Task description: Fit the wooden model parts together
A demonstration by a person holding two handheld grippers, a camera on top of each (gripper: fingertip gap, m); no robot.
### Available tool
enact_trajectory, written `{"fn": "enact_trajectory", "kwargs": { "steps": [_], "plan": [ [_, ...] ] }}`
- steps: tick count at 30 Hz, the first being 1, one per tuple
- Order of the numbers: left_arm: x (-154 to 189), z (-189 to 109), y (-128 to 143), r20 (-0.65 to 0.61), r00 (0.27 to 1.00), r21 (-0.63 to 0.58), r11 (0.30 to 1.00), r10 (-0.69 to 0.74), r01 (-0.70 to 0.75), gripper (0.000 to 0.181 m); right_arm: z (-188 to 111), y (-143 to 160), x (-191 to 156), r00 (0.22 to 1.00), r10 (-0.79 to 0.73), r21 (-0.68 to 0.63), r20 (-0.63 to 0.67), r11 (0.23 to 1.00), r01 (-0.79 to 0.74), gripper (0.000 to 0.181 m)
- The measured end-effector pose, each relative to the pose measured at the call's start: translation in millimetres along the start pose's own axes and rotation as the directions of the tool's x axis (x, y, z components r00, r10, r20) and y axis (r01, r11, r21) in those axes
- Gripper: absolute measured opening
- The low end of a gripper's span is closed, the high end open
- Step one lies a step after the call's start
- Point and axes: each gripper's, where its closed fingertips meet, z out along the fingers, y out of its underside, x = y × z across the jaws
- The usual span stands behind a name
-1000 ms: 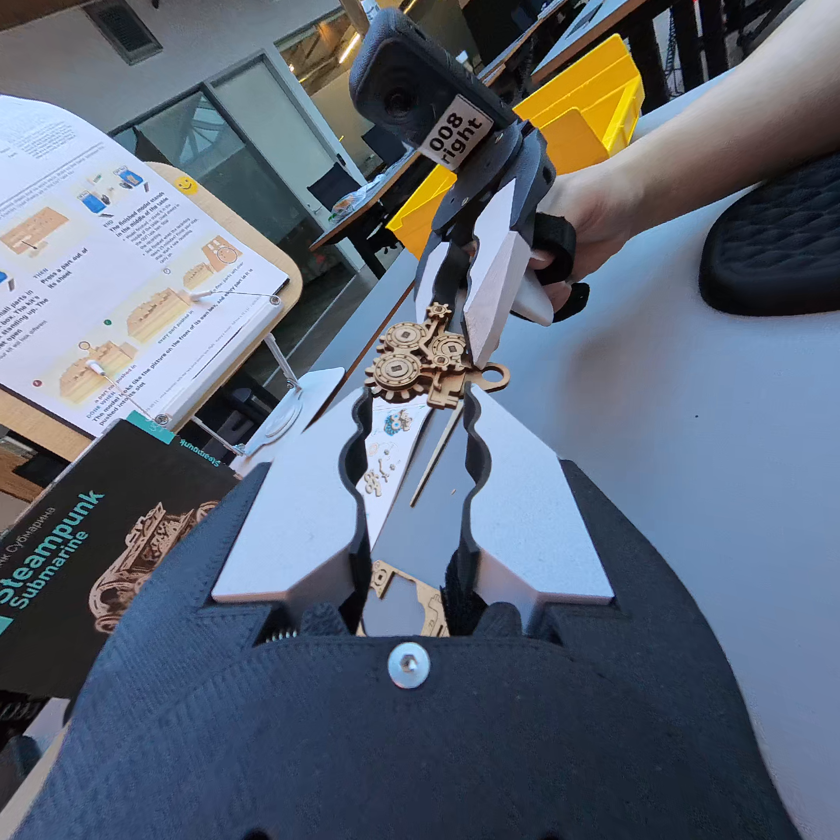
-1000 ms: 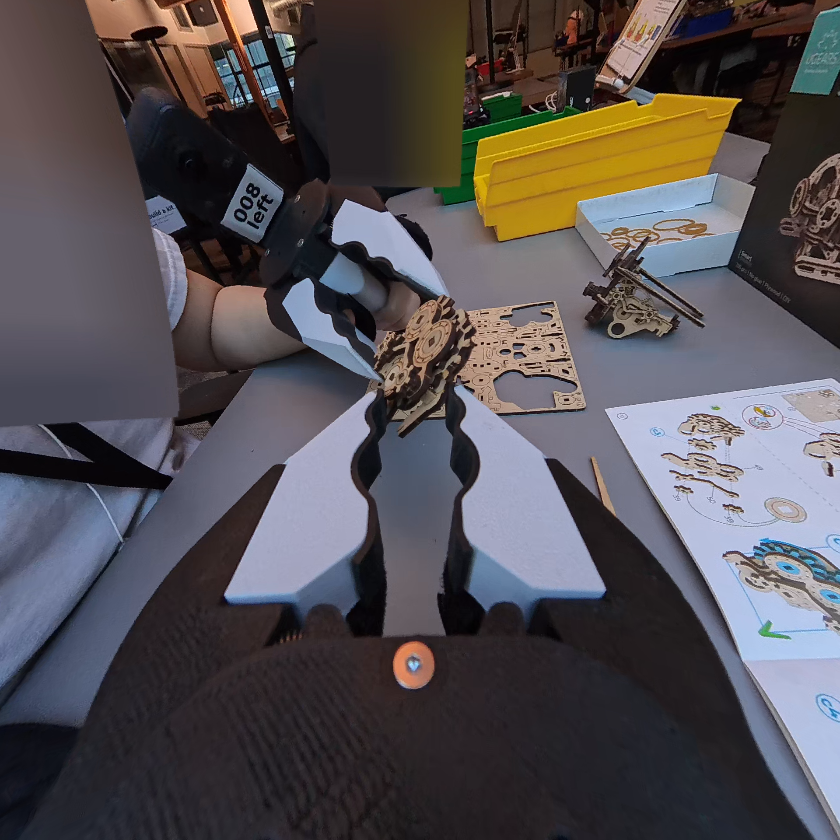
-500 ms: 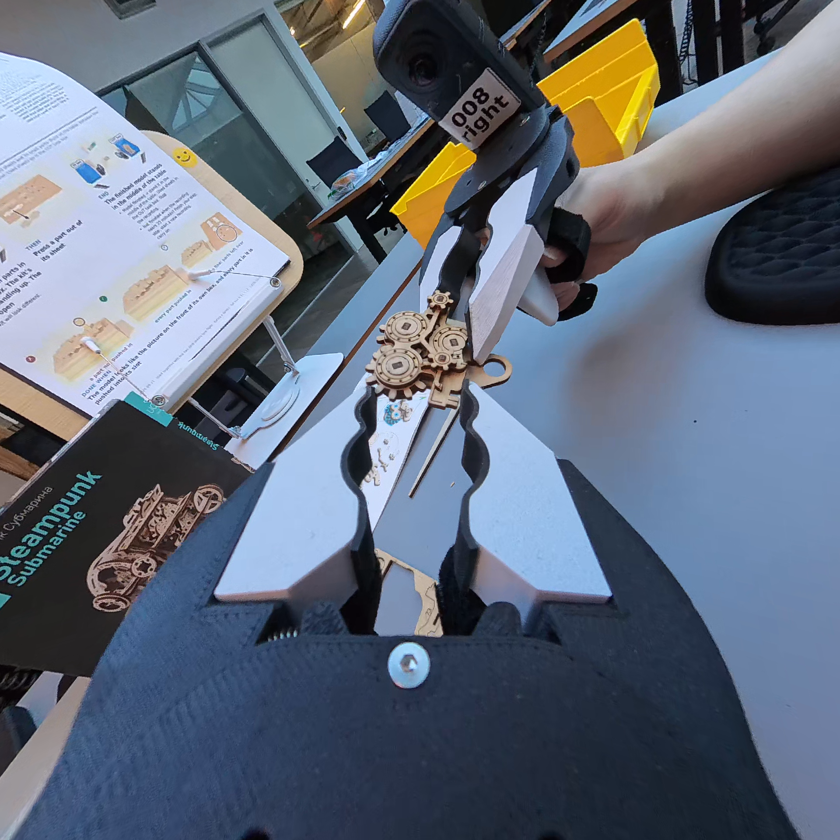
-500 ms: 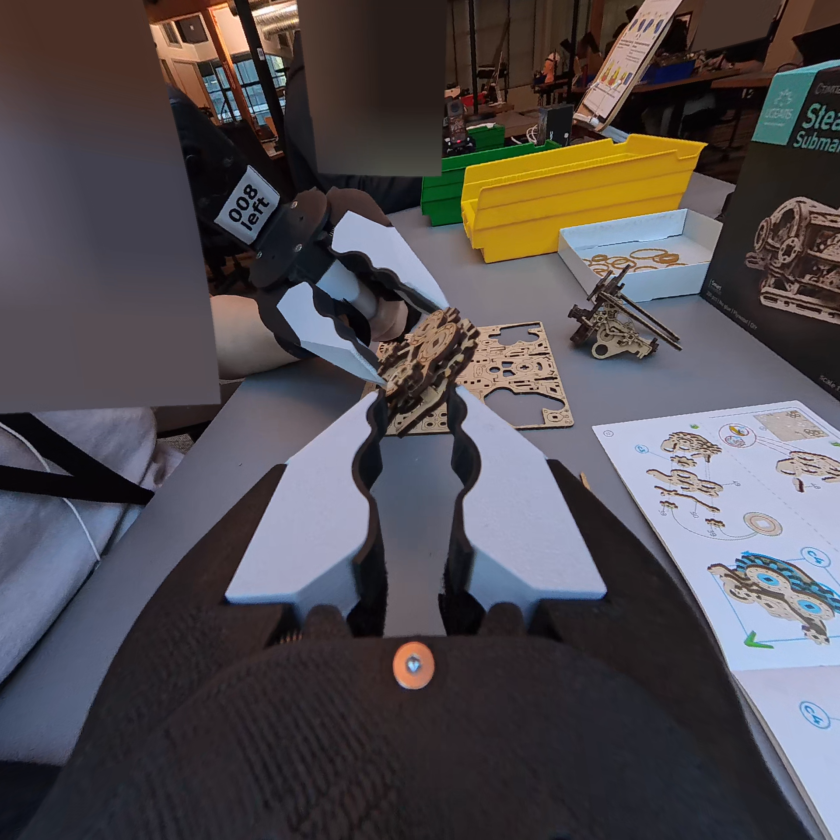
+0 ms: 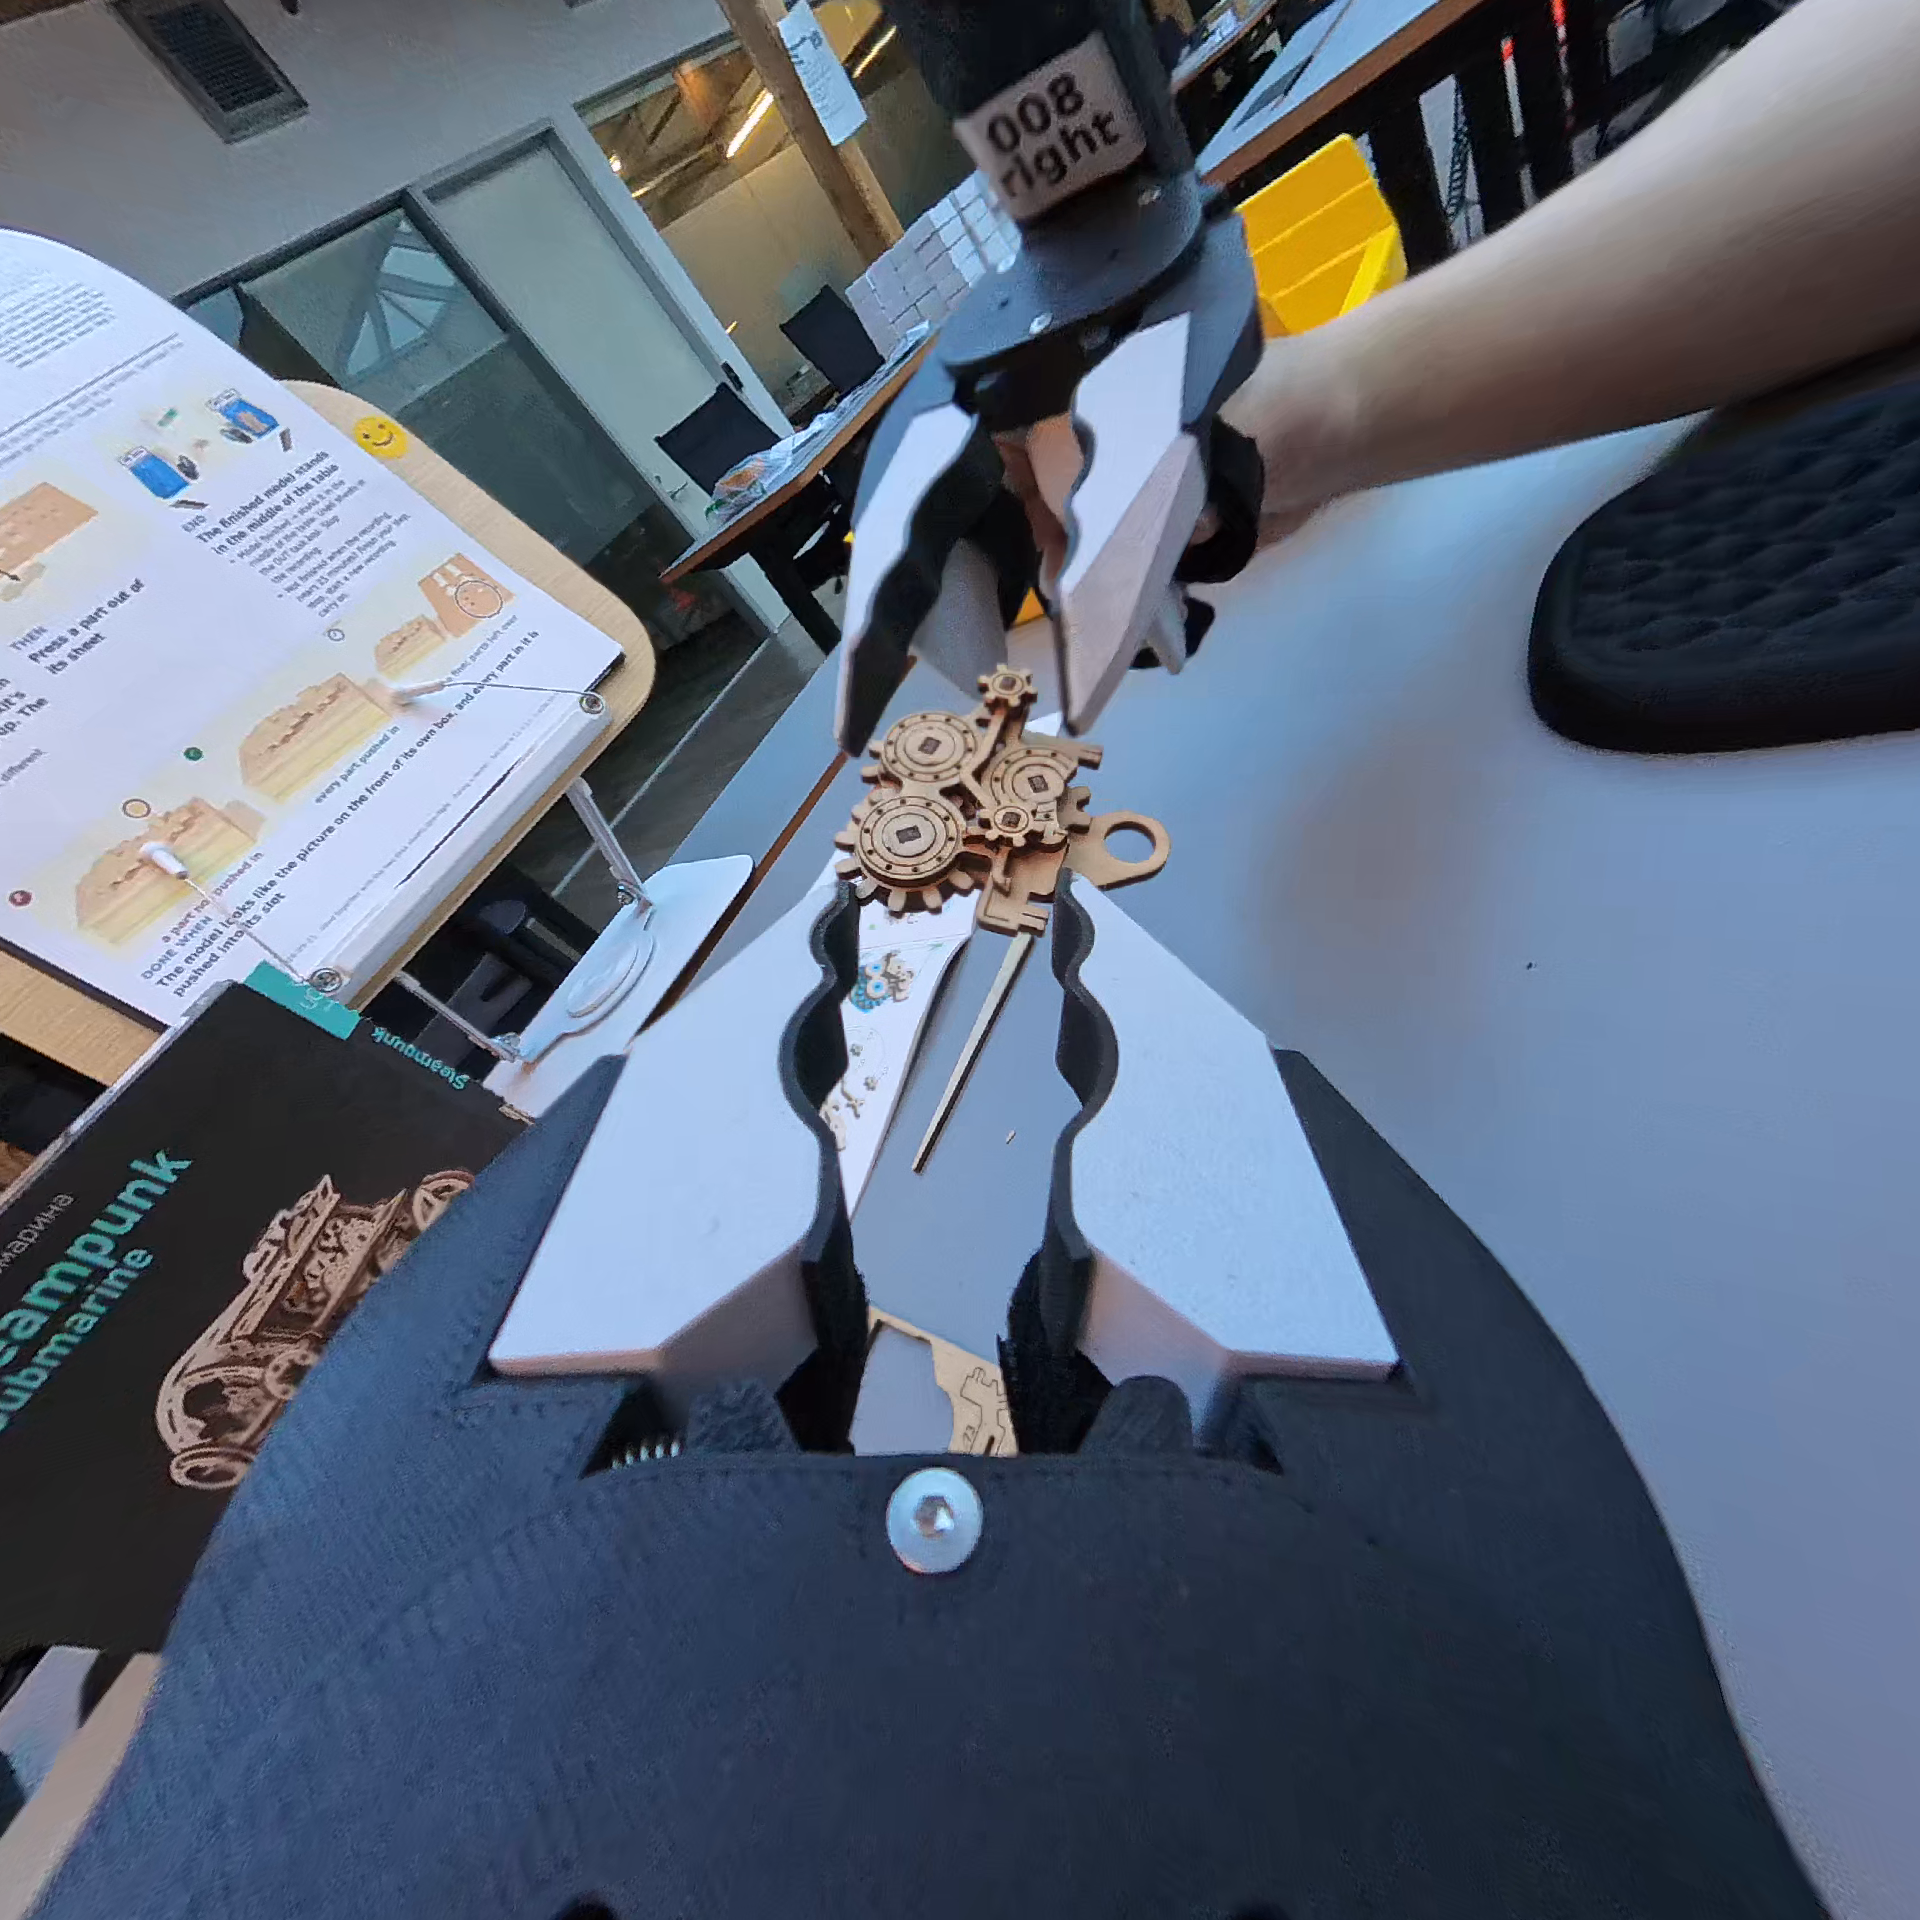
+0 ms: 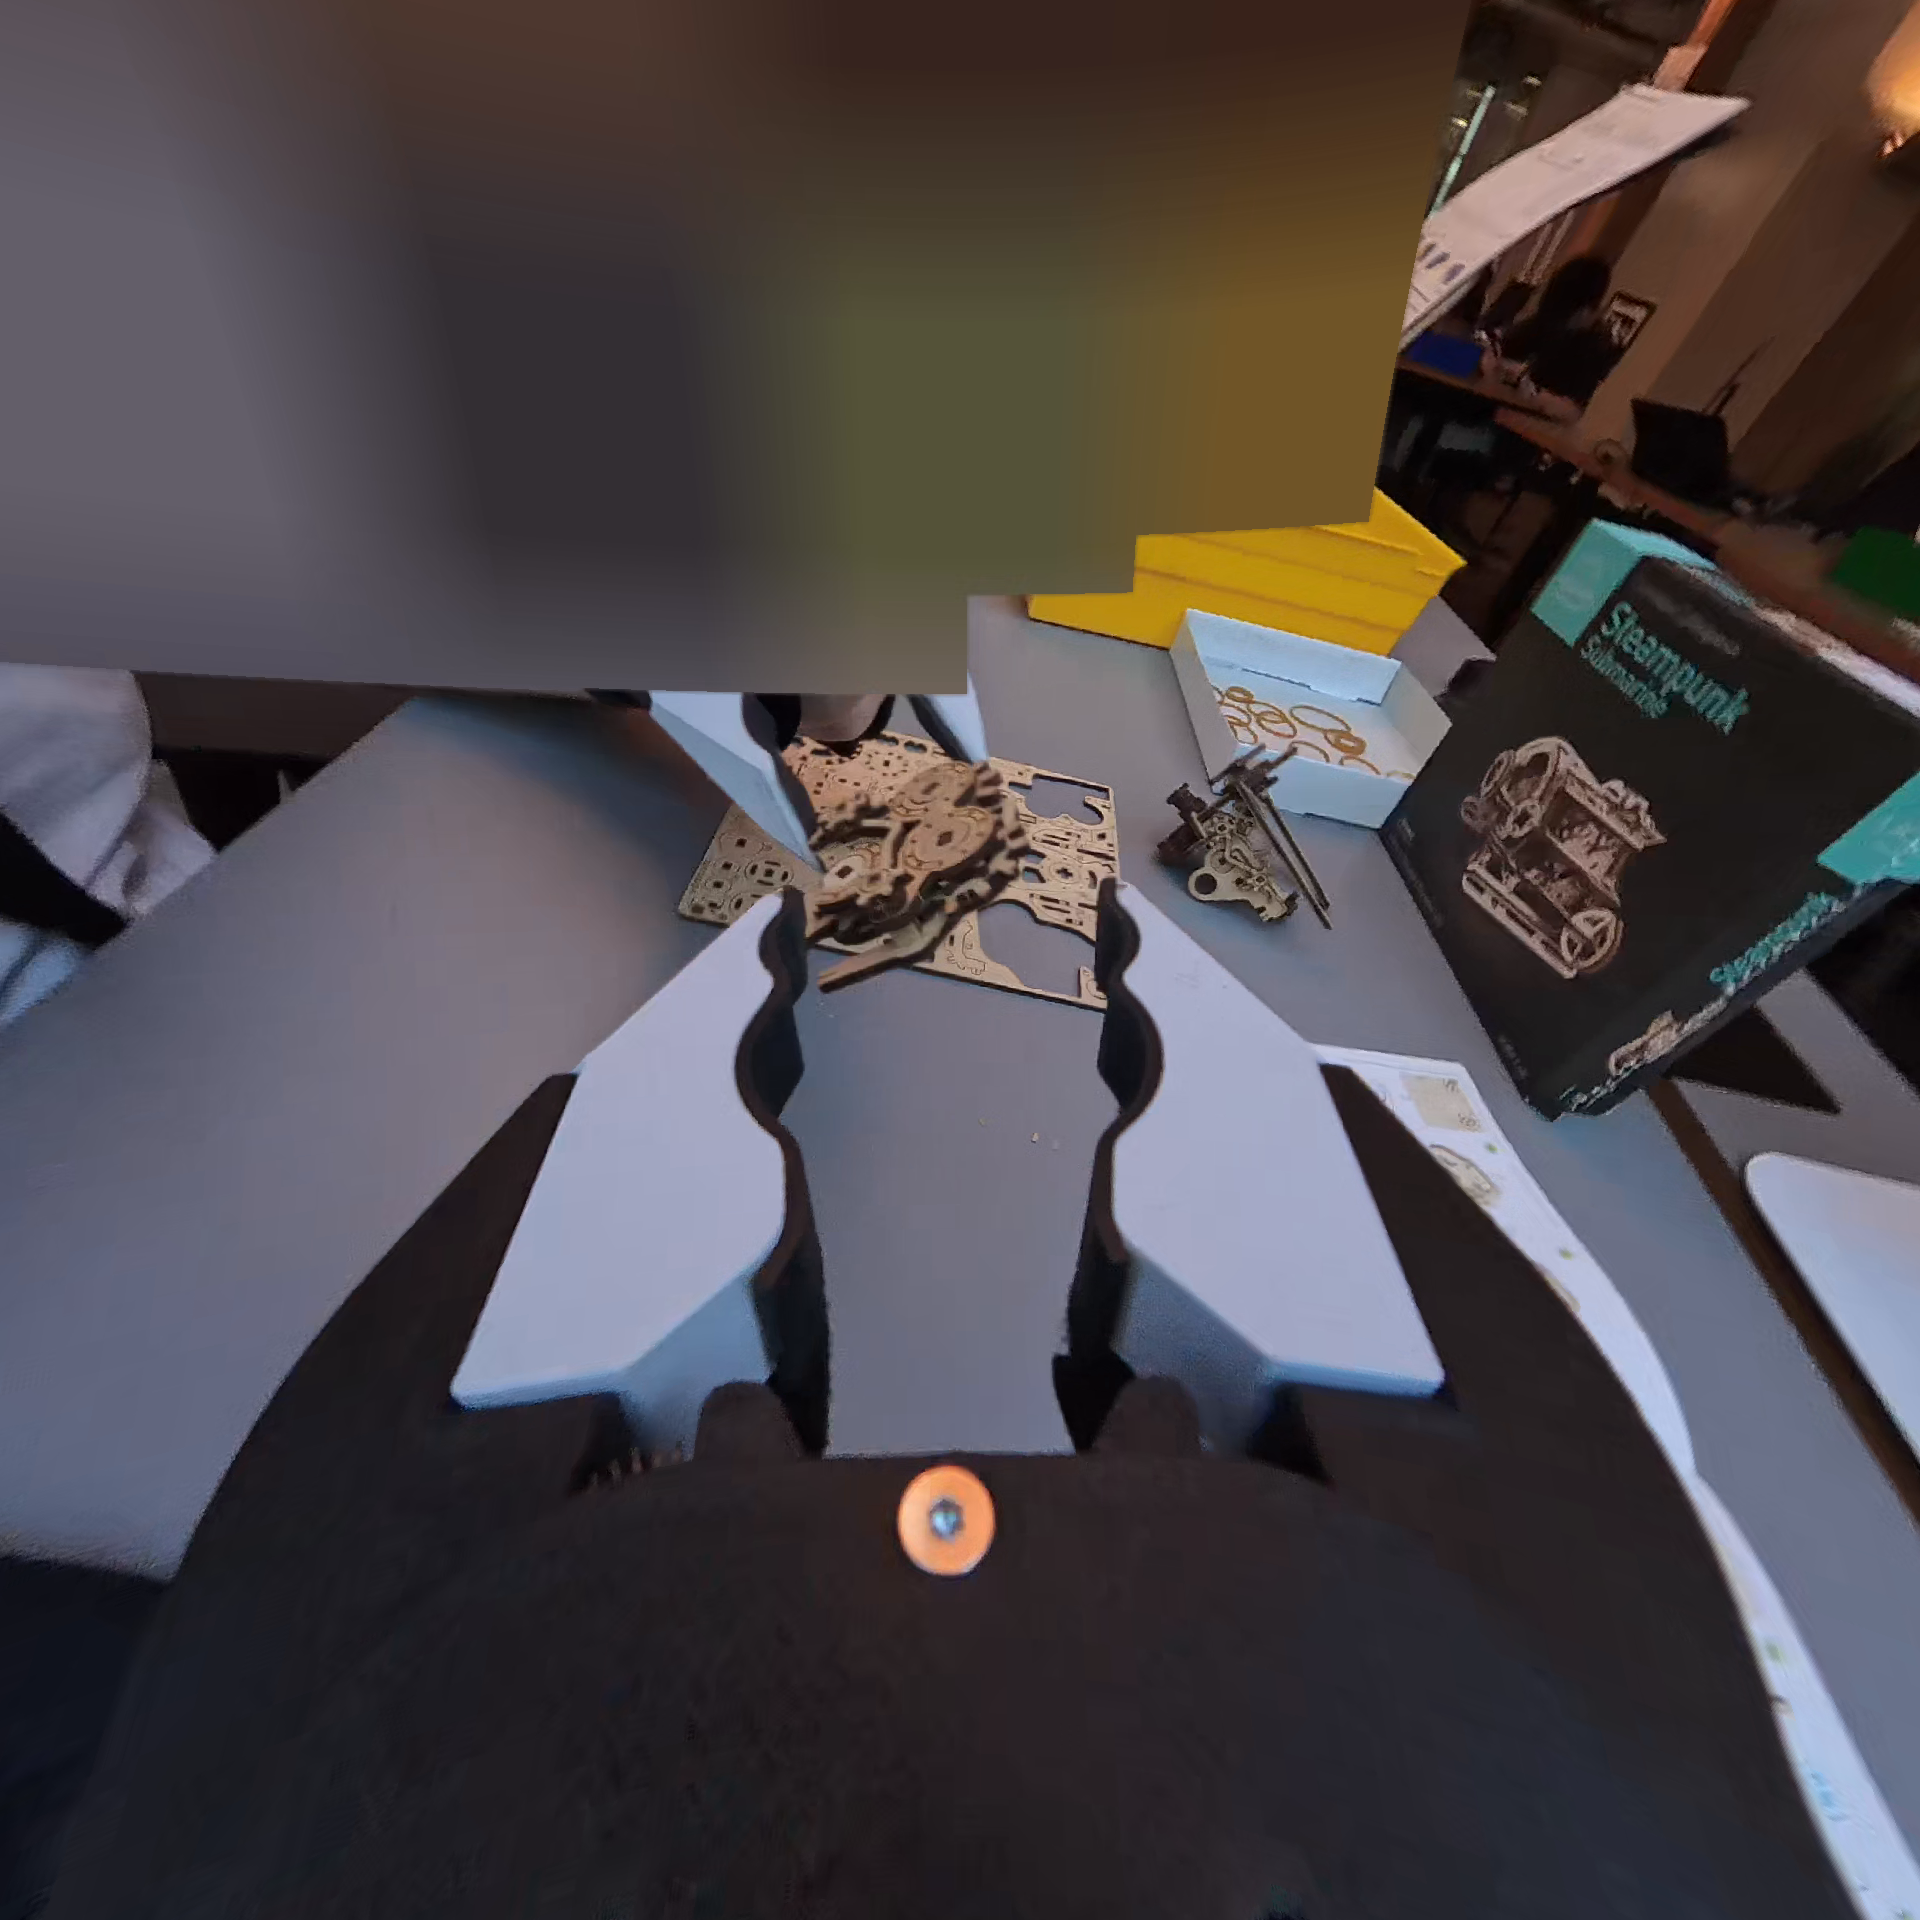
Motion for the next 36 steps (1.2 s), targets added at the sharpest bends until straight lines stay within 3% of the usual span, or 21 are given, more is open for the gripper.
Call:
{"fn": "enact_trajectory", "kwargs": {
  "steps": [4,6,15,20,36],
  "plan": [
    [8,4,0,-0.023,1.000,-0.002,1.000,0.000,0.000,0.036,2,6,-7,0.959,-0.279,-0.111,-0.052,0.956,0.272,0.050],
    [7,4,2,-0.019,1.000,-0.006,1.000,-0.018,0.018,0.035,3,8,-9,0.942,-0.330,-0.137,-0.057,0.938,0.320,0.041],
    [5,3,1,-0.027,0.998,0.006,0.998,-0.062,0.062,0.036,6,15,-14,0.931,-0.363,-0.196,-0.031,0.916,0.351,0.056],
    [6,2,-5,-0.046,0.996,0.038,0.996,-0.081,0.083,0.036,3,12,-13,0.929,-0.369,-0.182,-0.034,0.916,0.357,0.047],
    [6,2,-4,-0.049,0.994,0.037,0.995,-0.095,0.096,0.034,0,7,-13,0.922,-0.381,-0.163,-0.064,0.916,0.367,0.042]
  ]
}}
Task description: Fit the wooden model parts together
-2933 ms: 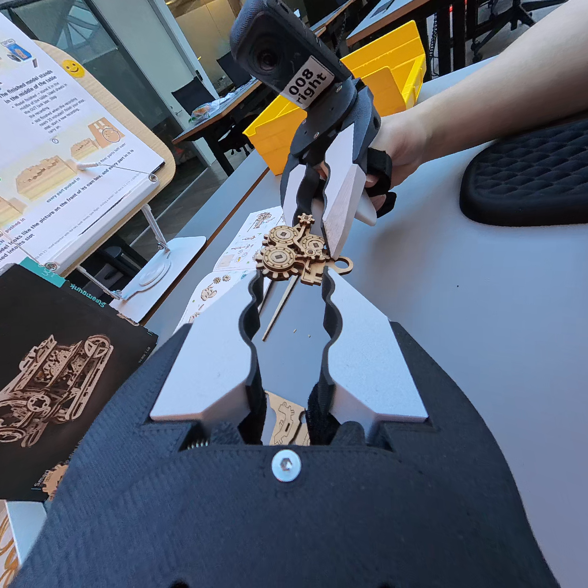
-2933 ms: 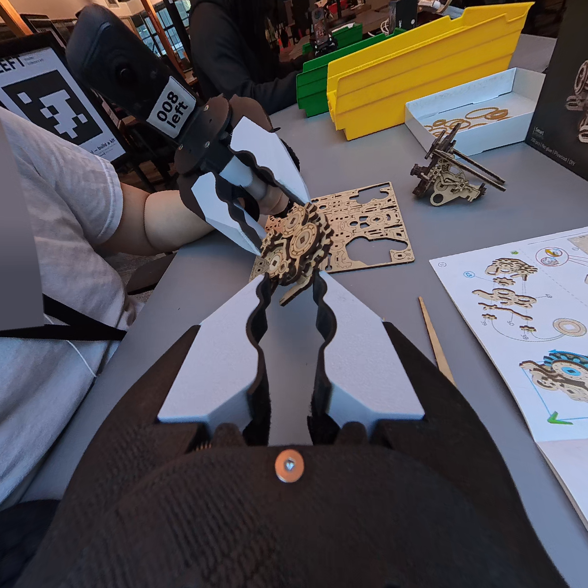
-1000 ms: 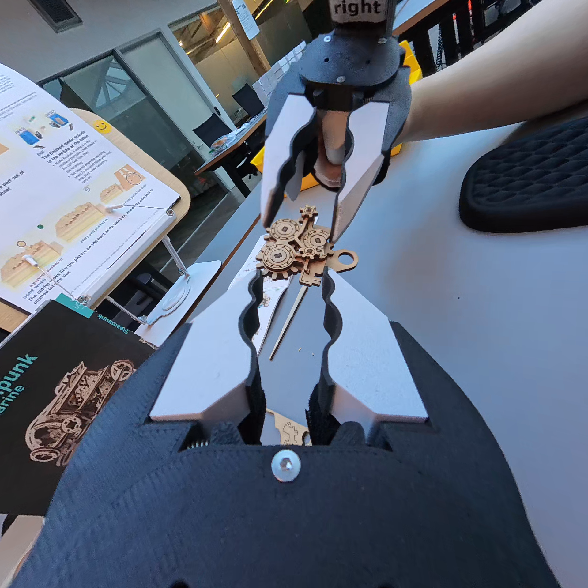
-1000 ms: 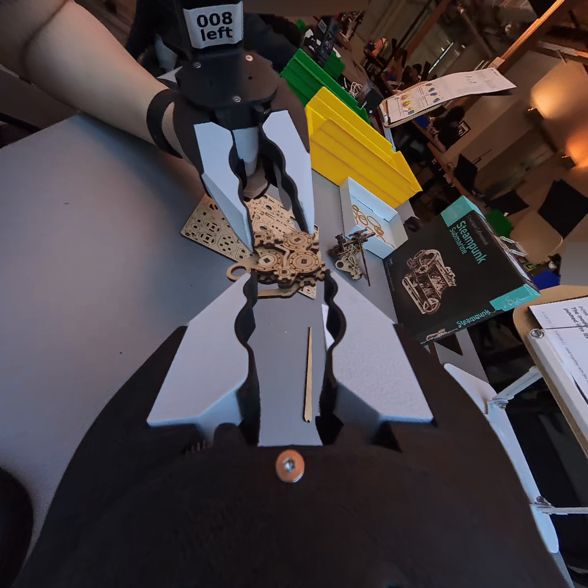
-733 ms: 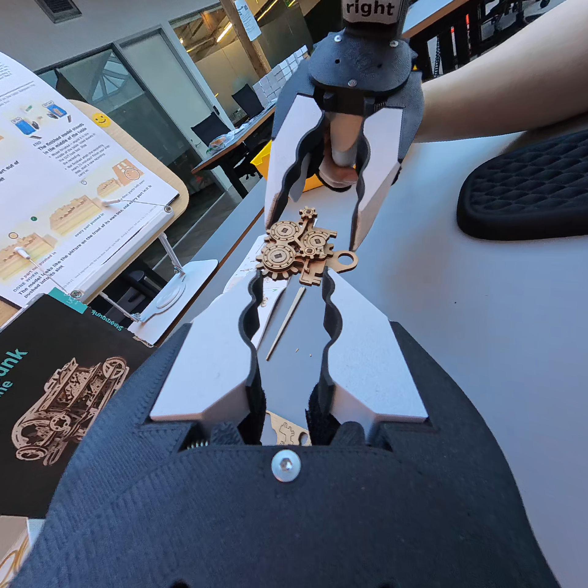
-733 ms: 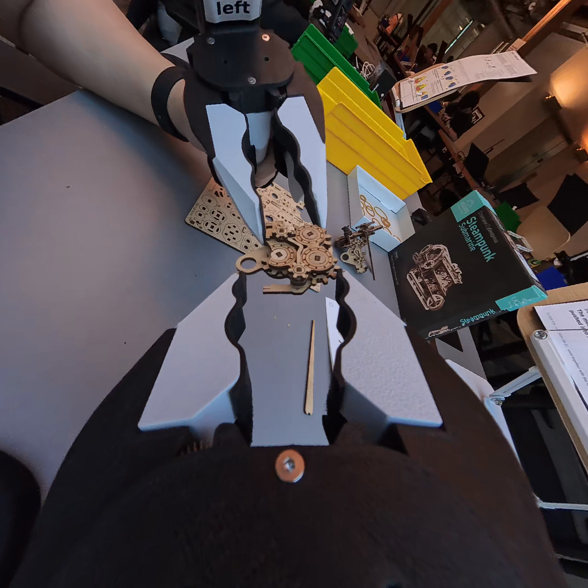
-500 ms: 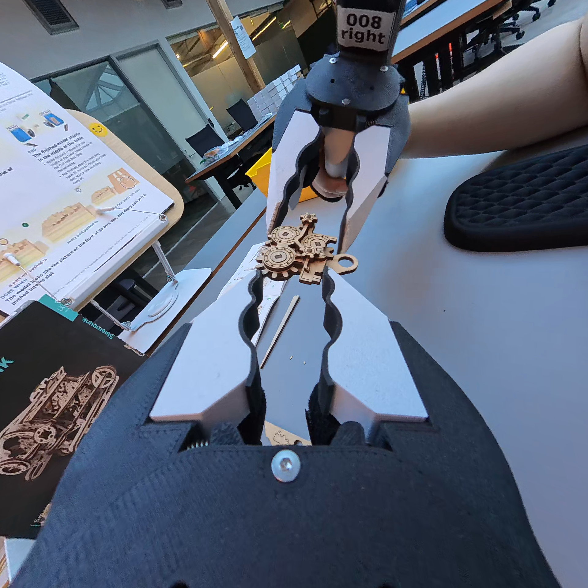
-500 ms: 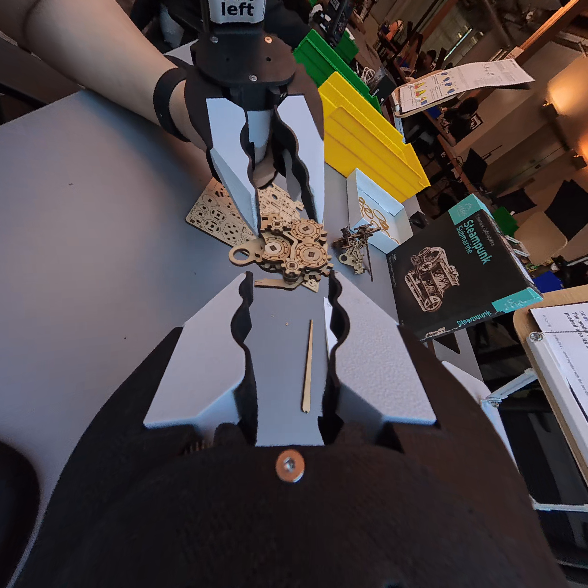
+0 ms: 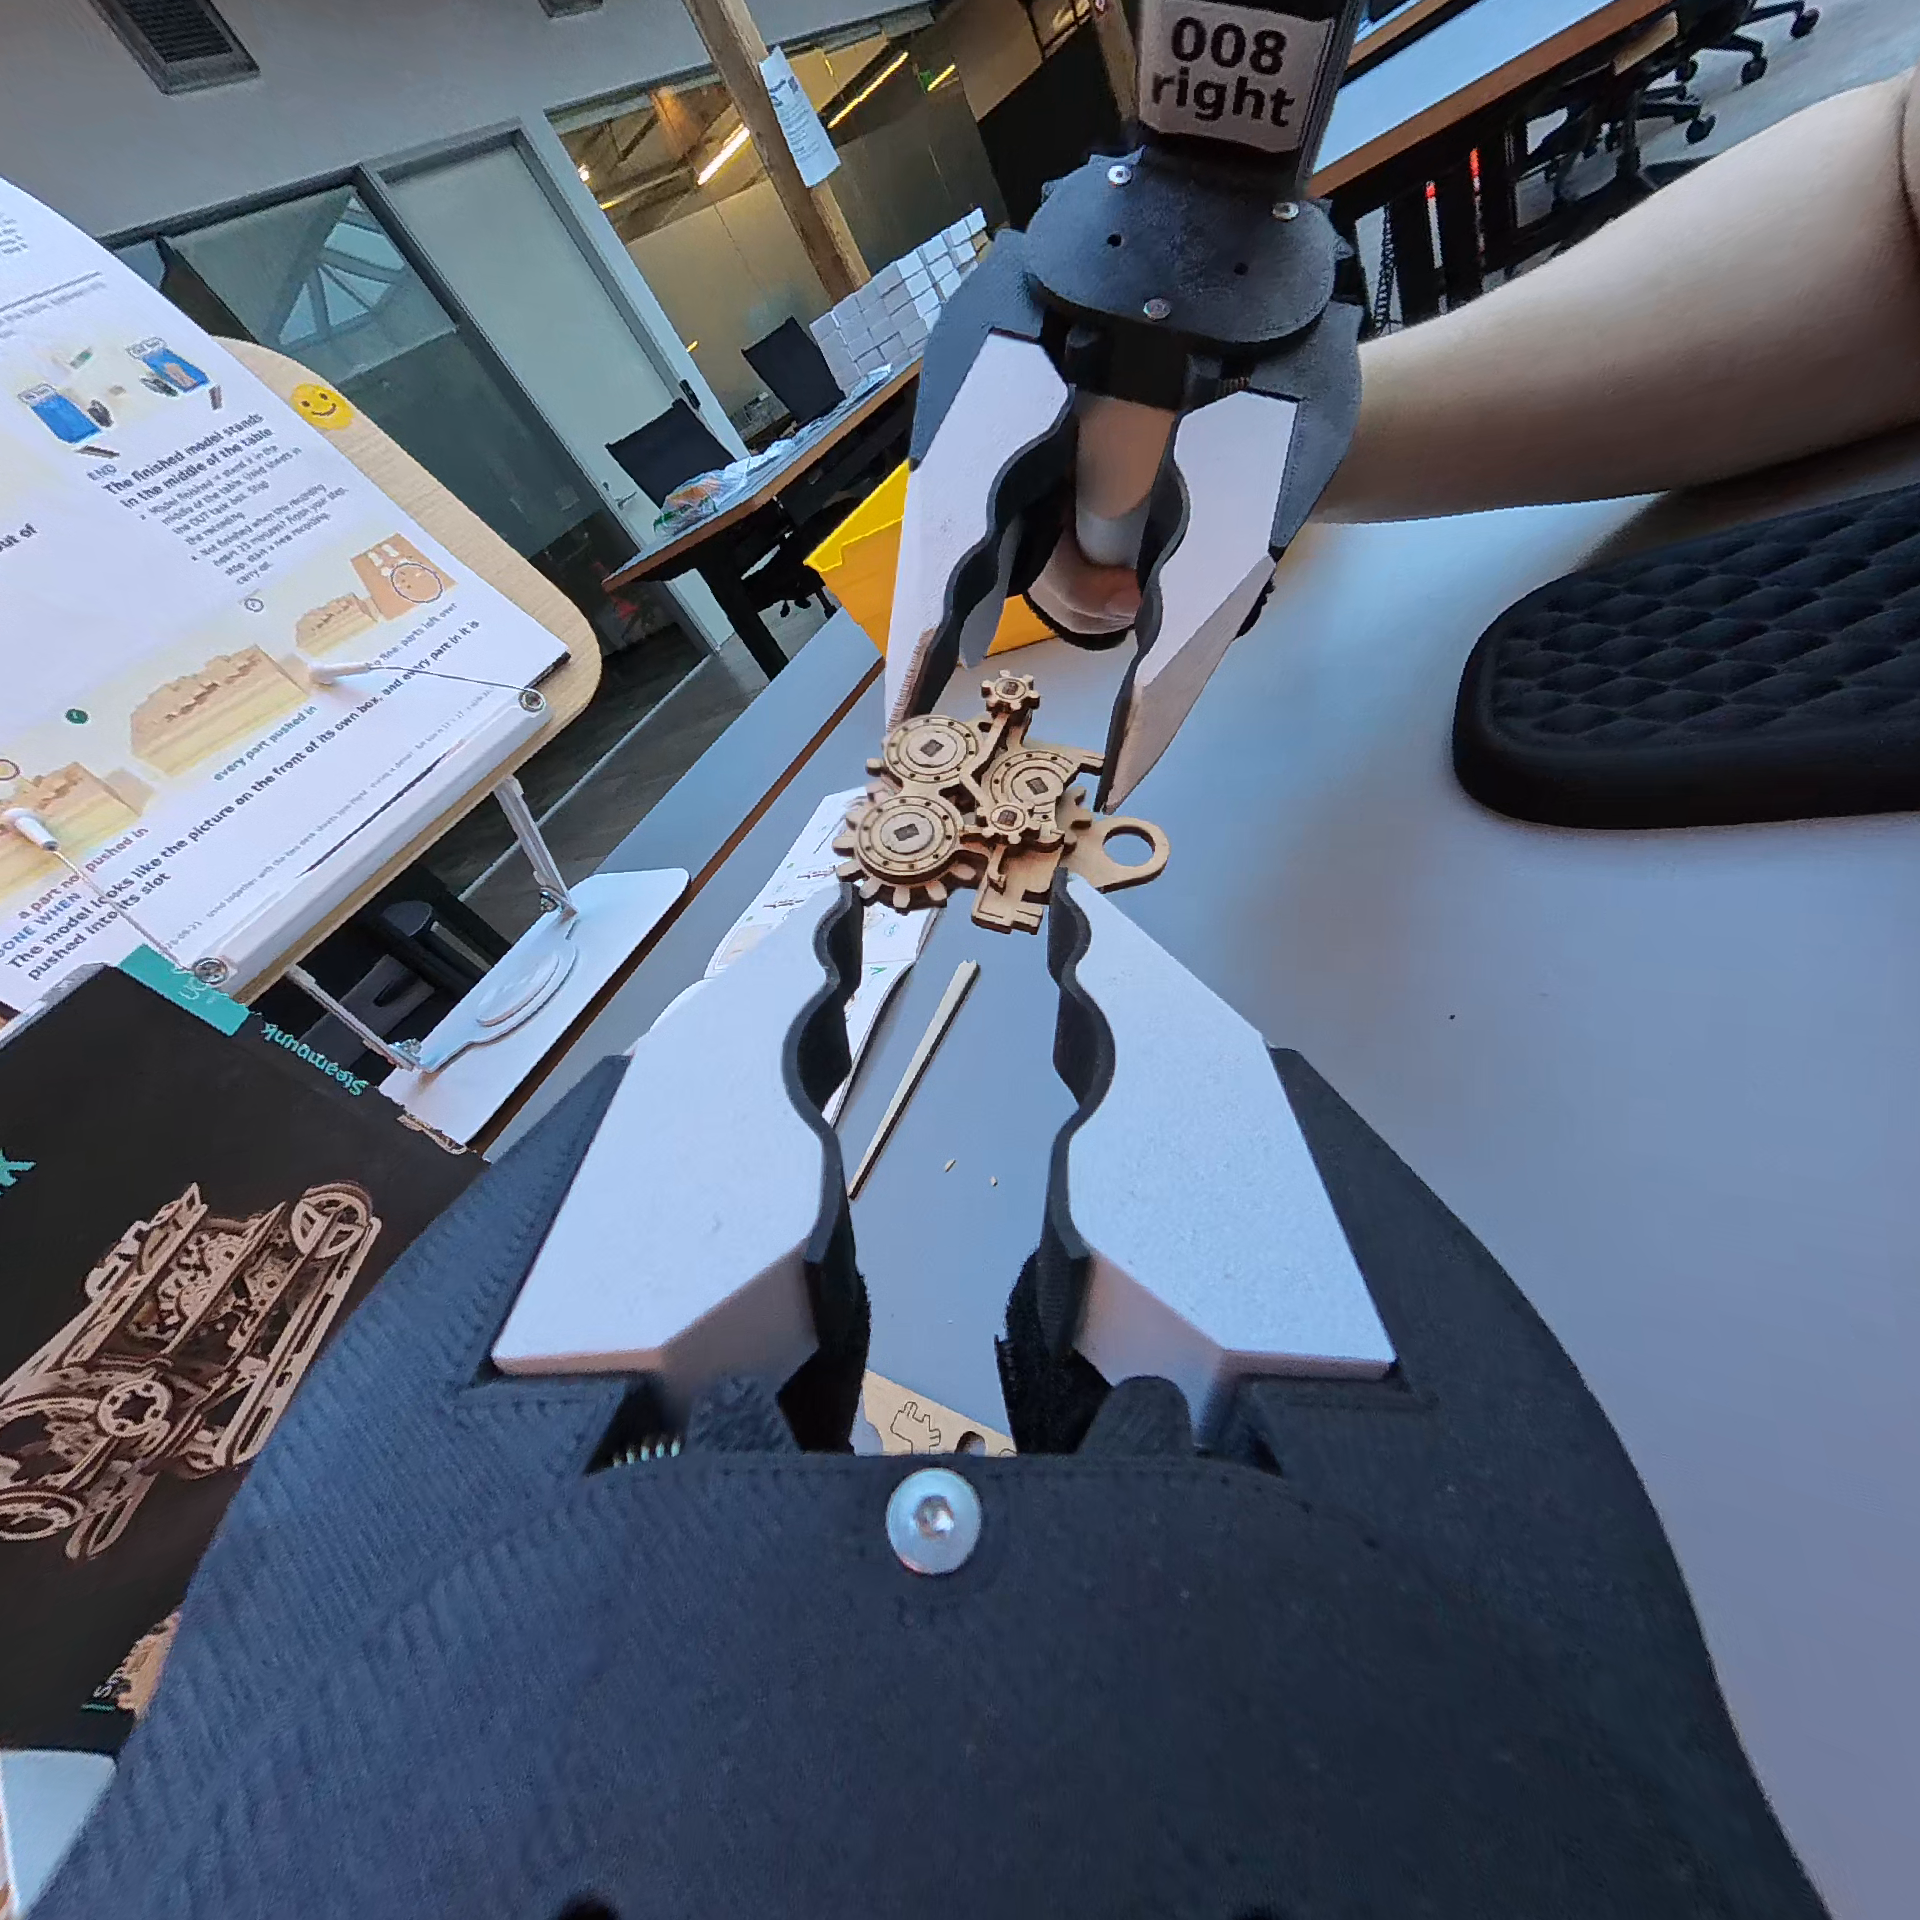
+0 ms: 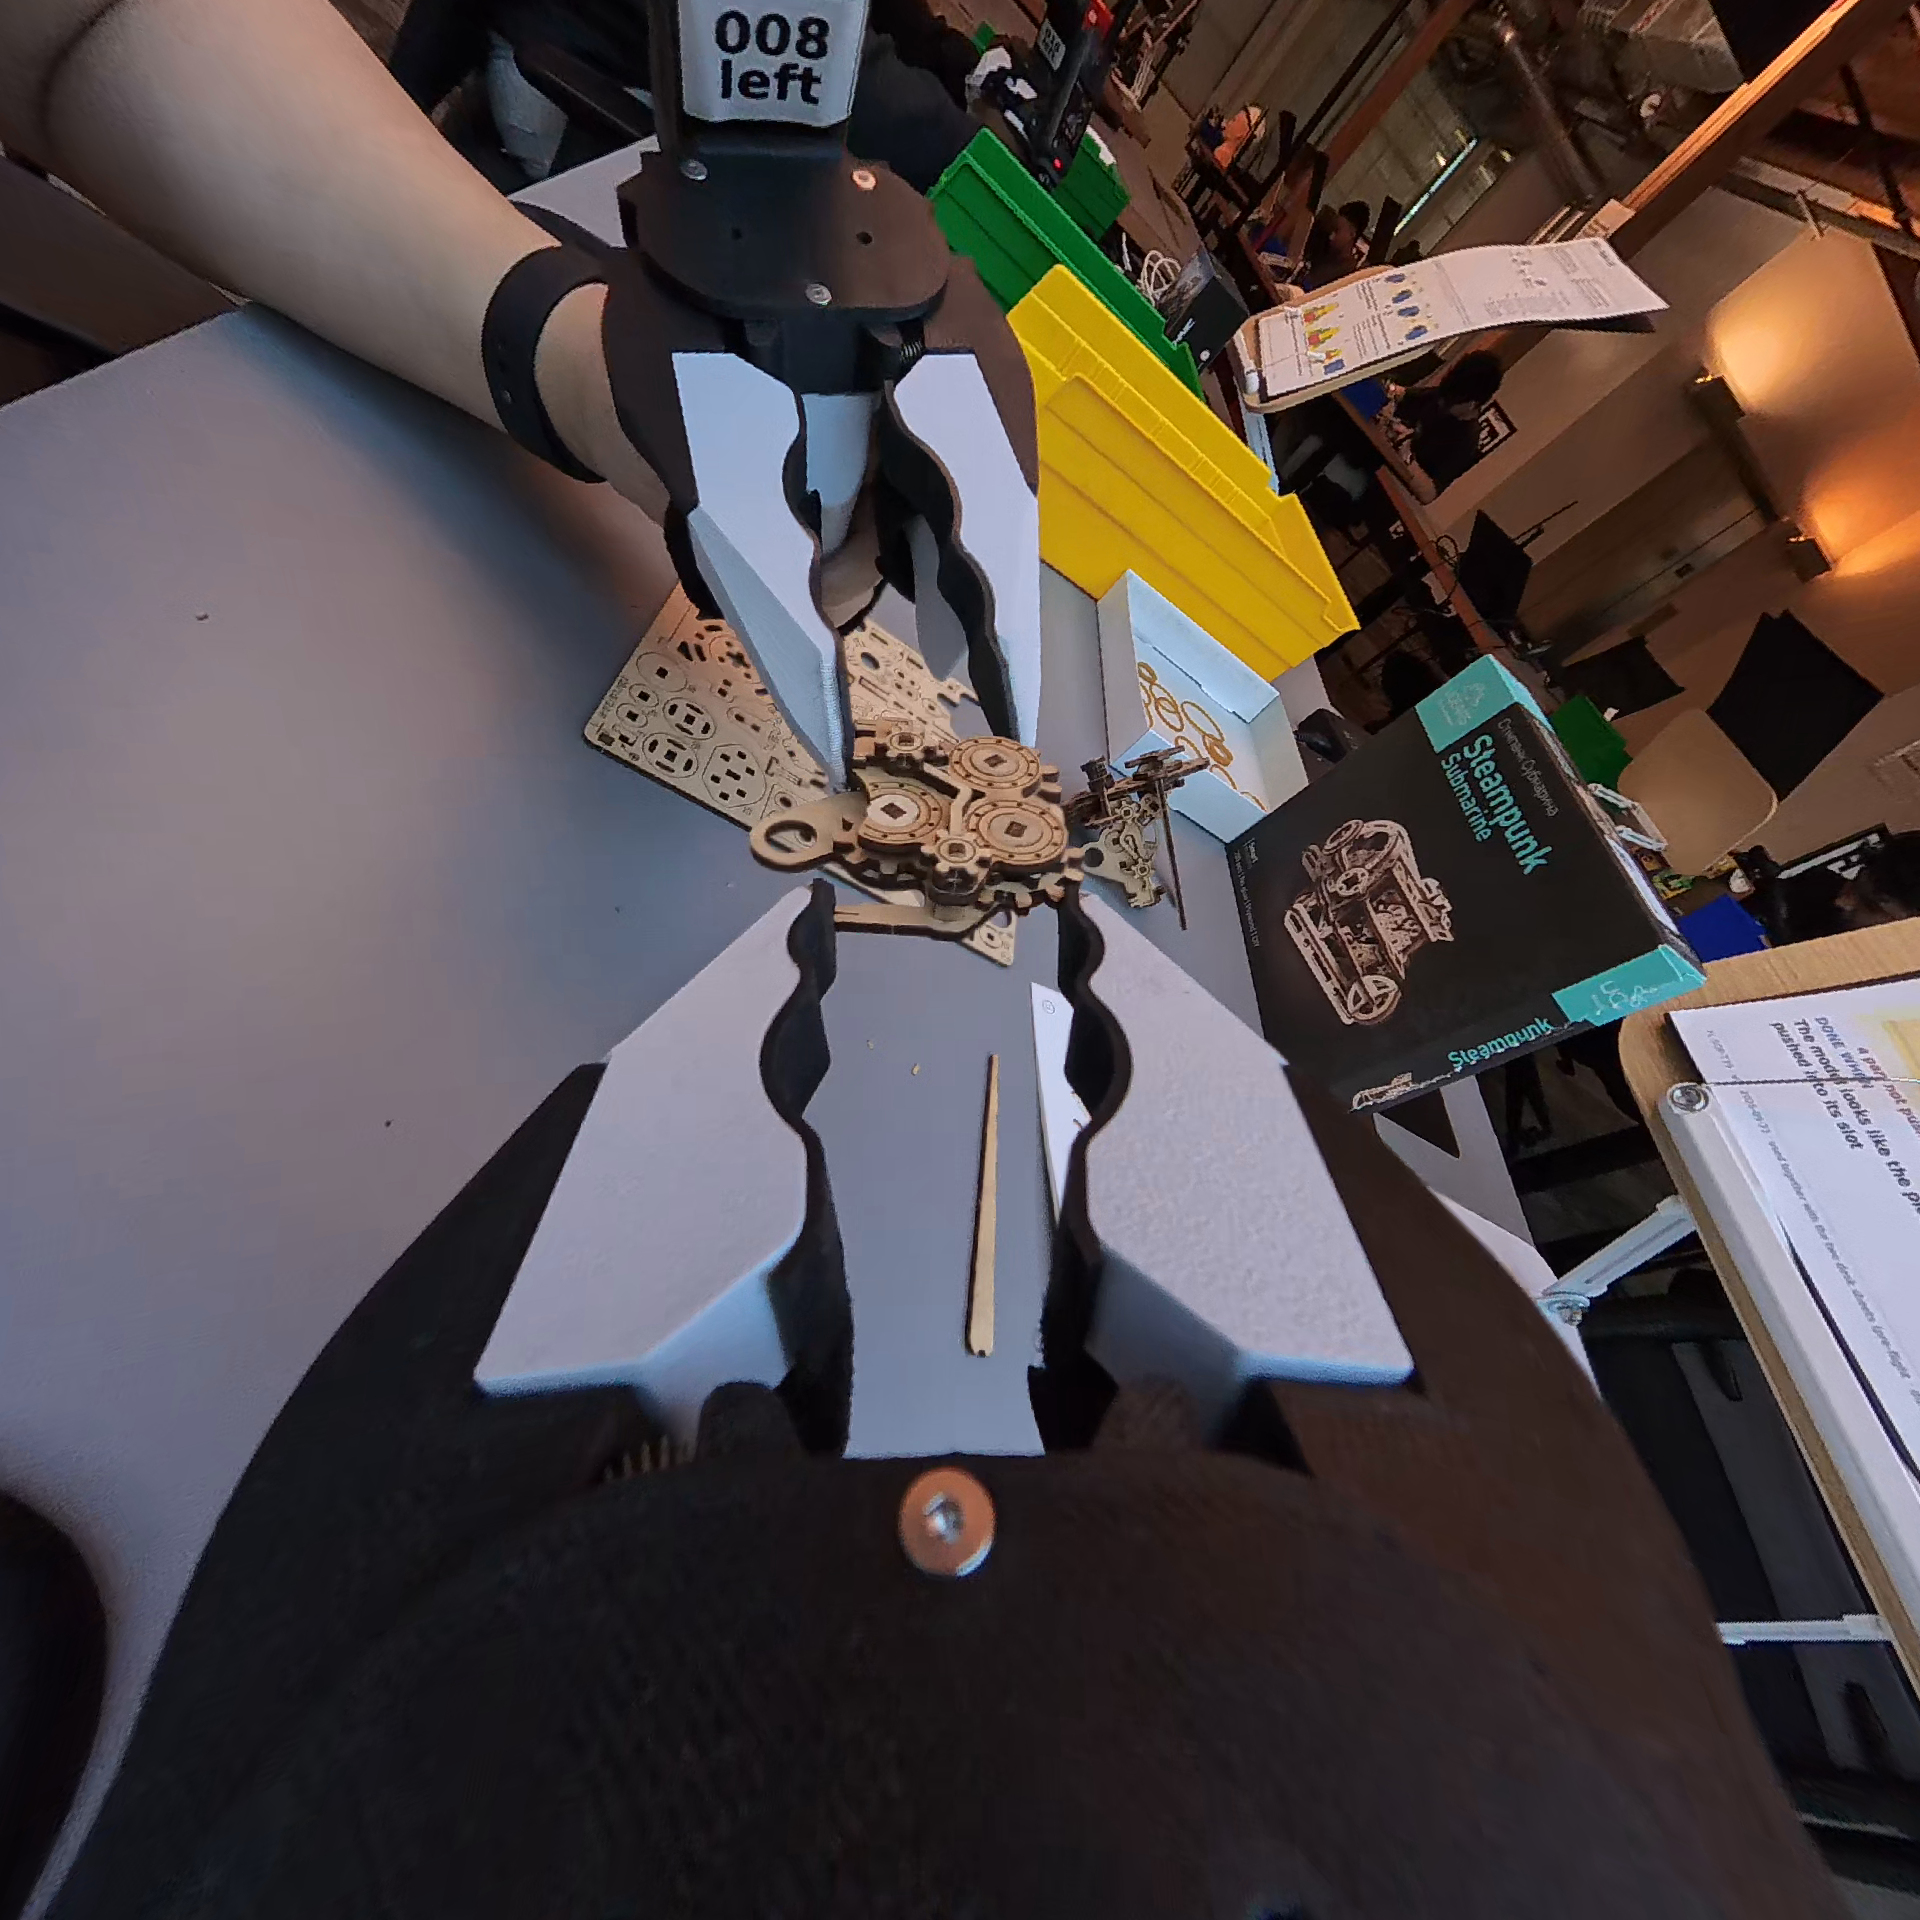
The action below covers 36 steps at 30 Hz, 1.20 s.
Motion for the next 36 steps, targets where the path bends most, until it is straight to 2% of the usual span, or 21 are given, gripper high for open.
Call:
{"fn": "enact_trajectory", "kwargs": {
  "steps": [5,6,16,23,27,28,31,36],
  "plan": [
    [-4,-1,0,0.021,1.000,-0.001,1.000,-0.015,0.015,0.030,-3,-6,6,0.998,-0.029,0.007,-0.052,1.000,0.029,0.034],
    [-5,-2,2,0.028,1.000,-0.010,1.000,-0.010,0.011,0.022,-4,-7,7,0.997,-0.044,0.013,-0.061,0.999,0.045,0.027],
    [-11,-4,-3,0.067,0.998,0.010,1.000,0.019,-0.020,0.022,-1,-2,10,0.998,0.027,0.033,-0.054,0.999,-0.025,0.028],
    [-16,-7,-5,0.094,0.995,0.020,0.999,0.024,-0.027,0.022,0,4,16,0.995,0.081,0.018,-0.062,0.997,-0.080,0.037],
    [-12,-6,-7,0.073,0.997,0.029,0.999,0.028,-0.030,0.022,0,-1,19,0.986,0.158,0.062,-0.044,0.986,-0.155,0.065],
    [-8,-6,-8,0.058,0.998,0.035,0.999,0.033,-0.035,0.022,0,-4,16,0.988,0.153,0.077,-0.028,0.986,-0.150,0.063],
    [-3,-5,-10,0.041,0.998,0.046,0.998,0.042,-0.044,0.022,-3,-9,12,0.996,0.084,0.086,-0.031,0.993,-0.082,0.043],
    [-3,-6,-13,0.028,0.999,0.065,0.998,0.015,-0.017,0.022,-2,-9,9,0.996,0.091,0.072,-0.016,0.993,-0.090,0.039]
  ]
}}
